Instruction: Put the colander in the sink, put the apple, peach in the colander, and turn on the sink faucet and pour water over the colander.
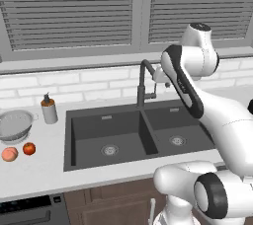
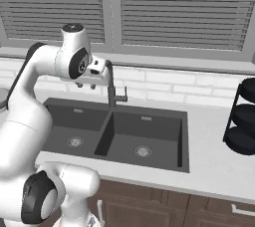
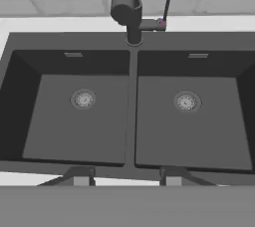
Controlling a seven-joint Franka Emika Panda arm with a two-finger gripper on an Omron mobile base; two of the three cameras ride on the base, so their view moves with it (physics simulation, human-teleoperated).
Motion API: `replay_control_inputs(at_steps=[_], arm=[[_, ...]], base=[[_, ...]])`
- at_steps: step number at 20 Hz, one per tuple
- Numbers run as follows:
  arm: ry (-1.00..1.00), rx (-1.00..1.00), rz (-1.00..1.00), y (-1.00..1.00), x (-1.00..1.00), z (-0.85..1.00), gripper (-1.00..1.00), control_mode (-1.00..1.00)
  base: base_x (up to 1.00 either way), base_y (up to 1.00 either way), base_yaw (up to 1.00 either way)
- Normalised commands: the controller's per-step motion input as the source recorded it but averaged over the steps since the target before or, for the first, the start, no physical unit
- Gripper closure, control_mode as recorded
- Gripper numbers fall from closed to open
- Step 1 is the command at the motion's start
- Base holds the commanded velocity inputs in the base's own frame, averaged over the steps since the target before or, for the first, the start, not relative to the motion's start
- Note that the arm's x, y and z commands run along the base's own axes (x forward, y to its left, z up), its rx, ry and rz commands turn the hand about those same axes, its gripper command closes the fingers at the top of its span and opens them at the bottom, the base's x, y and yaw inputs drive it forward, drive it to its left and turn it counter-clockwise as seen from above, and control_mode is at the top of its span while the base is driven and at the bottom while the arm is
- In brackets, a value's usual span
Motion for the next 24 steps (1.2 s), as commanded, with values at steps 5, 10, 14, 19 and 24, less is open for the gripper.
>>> replay_control_inputs(at_steps=[5,10,14,19,24], arm=[[-0.05,0.00,0.00,0.00,-0.53,0.00,-1.00,-1.00],[-0.17,0.00,0.00,0.18,-0.92,0.00,-1.00,-1.00],[-0.19,0.04,0.00,0.34,-0.67,0.00,-1.00,-1.00],[-0.13,0.06,0.06,0.67,-0.45,0.00,-1.00,-1.00],[-0.05,0.01,0.13,1.00,-0.10,0.00,-1.00,-1.00]], base=[[0.00,0.00,0.00],[0.00,0.00,0.00],[0.00,0.00,0.00],[0.00,0.00,0.00],[0.00,0.00,0.00]])
